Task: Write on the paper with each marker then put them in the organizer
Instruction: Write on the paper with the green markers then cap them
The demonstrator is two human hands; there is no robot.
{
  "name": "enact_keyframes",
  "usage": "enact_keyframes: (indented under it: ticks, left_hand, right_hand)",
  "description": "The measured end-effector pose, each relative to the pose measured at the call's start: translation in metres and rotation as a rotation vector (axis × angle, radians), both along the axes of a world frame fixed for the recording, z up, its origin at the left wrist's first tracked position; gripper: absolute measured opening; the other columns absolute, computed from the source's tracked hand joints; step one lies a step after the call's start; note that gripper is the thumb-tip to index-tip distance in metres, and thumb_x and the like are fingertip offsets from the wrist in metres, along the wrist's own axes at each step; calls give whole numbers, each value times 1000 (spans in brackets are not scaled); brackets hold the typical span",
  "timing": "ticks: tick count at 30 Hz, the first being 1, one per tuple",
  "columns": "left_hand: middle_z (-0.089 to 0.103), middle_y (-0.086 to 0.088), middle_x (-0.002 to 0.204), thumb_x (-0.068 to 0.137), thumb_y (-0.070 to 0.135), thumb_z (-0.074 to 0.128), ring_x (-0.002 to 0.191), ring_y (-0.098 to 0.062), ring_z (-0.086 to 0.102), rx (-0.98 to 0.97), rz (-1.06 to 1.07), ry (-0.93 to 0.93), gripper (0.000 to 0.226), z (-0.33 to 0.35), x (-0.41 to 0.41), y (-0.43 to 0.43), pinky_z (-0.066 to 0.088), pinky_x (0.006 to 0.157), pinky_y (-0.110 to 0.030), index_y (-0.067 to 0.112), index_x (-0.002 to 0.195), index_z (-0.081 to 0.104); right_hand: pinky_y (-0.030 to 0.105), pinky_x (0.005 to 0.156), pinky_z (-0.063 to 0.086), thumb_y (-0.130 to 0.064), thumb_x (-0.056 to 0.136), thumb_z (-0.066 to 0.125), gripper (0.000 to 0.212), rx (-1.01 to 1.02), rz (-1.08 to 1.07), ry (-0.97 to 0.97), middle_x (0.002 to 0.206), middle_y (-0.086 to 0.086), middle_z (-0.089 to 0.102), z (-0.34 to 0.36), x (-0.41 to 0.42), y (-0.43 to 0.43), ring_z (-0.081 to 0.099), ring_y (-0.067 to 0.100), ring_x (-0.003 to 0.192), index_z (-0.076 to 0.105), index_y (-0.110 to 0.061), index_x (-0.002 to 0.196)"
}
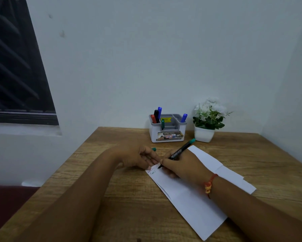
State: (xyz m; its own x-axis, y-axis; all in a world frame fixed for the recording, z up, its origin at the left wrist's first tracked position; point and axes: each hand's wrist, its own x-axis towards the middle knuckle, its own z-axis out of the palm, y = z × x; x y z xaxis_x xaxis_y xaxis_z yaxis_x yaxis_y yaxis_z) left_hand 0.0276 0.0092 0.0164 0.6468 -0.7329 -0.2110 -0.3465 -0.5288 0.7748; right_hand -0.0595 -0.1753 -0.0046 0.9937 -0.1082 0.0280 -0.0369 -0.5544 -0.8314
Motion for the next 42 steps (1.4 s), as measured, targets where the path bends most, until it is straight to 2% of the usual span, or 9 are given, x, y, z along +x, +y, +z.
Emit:
enact_keyframes:
  ticks: [3,7,11,18,23,27,32,39,42]
  left_hand:
    - [69,1,110,83,-10,64,94,-4,66,-6,-1,8,44,-1,0,0,53,86,-17,8,123,64]
    - [68,-7,118,83,-11,64,102,-12,65,-19,-7,4,46,-3,2,1,52,95,-26,7,125,63]
    - [69,-4,119,83,-8,65,108,-17,65,2,-31,-17,45,-2,2,1,51,98,-30,11,124,64]
    - [70,-2,117,83,-9,65,100,-8,65,-5,-8,-21,45,-3,1,0,52,91,-21,15,120,67]
    - [70,-1,118,83,-7,65,100,-8,65,5,-6,-26,45,-1,-1,0,52,94,-24,15,122,66]
    - [69,-1,119,84,-7,64,99,-7,65,19,-13,-30,45,1,-1,0,51,93,-21,14,124,64]
    - [70,4,118,83,-4,66,107,-12,65,34,-11,-41,45,0,2,1,51,98,-29,19,122,66]
    - [69,1,119,84,-7,65,107,-13,65,14,-12,-13,45,0,1,0,51,96,-26,15,123,65]
    - [69,0,118,83,-7,65,106,-12,66,6,-7,-10,45,1,1,0,52,95,-25,14,123,65]
  right_hand:
    - [20,53,50,-19,80,68,14,-12,23,-2,58,-2,68,0,-2,0,59,2,49,78,-14,88]
    - [24,59,50,-29,77,69,25,-68,-4,18,58,-3,67,-1,-2,-1,58,1,51,75,-7,89]
    - [30,65,54,-26,78,69,21,-55,24,4,59,-2,67,-2,-2,1,61,5,56,75,-9,89]
    - [37,67,56,-29,76,71,25,-54,43,-4,60,0,67,-3,-2,0,62,8,57,72,-5,84]
    - [44,76,60,-30,71,70,29,-24,26,4,68,9,74,-4,-1,-2,66,10,59,72,-4,84]
    - [43,77,60,-26,73,67,27,-55,12,-8,63,6,72,-3,-1,0,63,8,56,72,-2,84]
    - [41,77,60,-26,76,67,25,-59,0,5,67,6,75,-2,-1,0,64,7,56,74,-4,83]
    - [33,71,58,-22,79,67,20,-56,-19,7,65,5,73,-1,-3,2,63,6,56,74,-6,88]
    - [37,71,58,-21,78,67,17,-43,-22,18,61,3,71,0,-1,3,62,10,56,72,-6,85]
